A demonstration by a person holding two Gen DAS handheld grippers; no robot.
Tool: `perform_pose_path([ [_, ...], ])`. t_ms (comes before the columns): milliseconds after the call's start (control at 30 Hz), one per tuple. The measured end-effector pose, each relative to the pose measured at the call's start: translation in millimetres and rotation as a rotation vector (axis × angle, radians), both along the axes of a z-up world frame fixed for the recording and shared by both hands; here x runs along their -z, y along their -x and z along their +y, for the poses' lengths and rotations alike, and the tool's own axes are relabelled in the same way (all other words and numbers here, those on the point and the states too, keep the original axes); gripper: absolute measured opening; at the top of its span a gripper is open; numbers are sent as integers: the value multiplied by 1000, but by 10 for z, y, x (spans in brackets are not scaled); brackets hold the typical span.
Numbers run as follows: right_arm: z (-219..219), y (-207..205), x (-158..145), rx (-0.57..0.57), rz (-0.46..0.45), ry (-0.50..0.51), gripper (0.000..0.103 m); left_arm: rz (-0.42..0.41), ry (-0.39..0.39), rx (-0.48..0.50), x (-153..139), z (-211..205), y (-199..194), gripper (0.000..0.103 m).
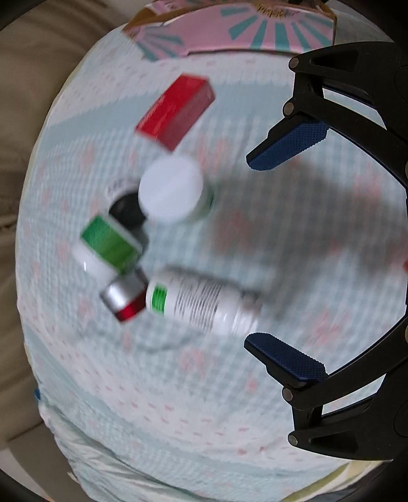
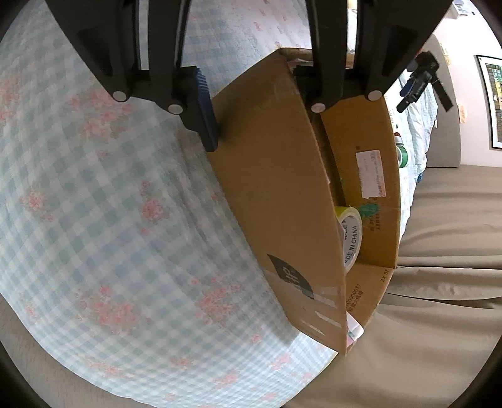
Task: Organize rigid objects
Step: 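Move the left gripper back and grasp the white pill bottle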
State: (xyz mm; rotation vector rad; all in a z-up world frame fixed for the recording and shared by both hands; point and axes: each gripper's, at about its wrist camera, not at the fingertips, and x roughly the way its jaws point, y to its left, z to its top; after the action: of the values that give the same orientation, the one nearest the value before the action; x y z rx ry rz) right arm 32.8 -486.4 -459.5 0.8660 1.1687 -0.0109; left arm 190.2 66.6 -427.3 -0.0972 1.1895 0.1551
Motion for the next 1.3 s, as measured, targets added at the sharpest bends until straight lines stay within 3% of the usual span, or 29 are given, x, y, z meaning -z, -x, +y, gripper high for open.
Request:
perform_pose_path([
  [133, -70, 50, 10, 39, 2, -56, 42, 5, 7, -1, 105, 338, -217, 103],
  [367, -51, 62, -25, 51, 6, -40, 42, 91, -6, 73, 497, 544, -626, 102],
  [433, -48, 73, -35, 57, 7, -34, 42, 108, 0, 84, 585, 576, -677, 97],
  [567, -46, 89, -49, 65, 8, -22, 42, 153, 30, 125, 753, 626, -747, 72],
  [633, -37, 95, -53, 73, 8, -18, 42, 142, 40, 155, 751, 619, -747, 69],
  [700, -29, 103, -60, 81, 7, -9, 42, 132, 36, 183, 733, 587, -746, 49],
  [733, -24, 107, -65, 83, 7, -3, 42, 123, 30, 200, 707, 571, -747, 47],
  [1000, 80, 92, -82, 85, 12, 50, 37, 83, 18, 228, 625, 514, -675, 46],
  [1300, 92, 81, -64, 74, 21, 54, 35, 30, 42, 228, 171, 415, -506, 46],
])
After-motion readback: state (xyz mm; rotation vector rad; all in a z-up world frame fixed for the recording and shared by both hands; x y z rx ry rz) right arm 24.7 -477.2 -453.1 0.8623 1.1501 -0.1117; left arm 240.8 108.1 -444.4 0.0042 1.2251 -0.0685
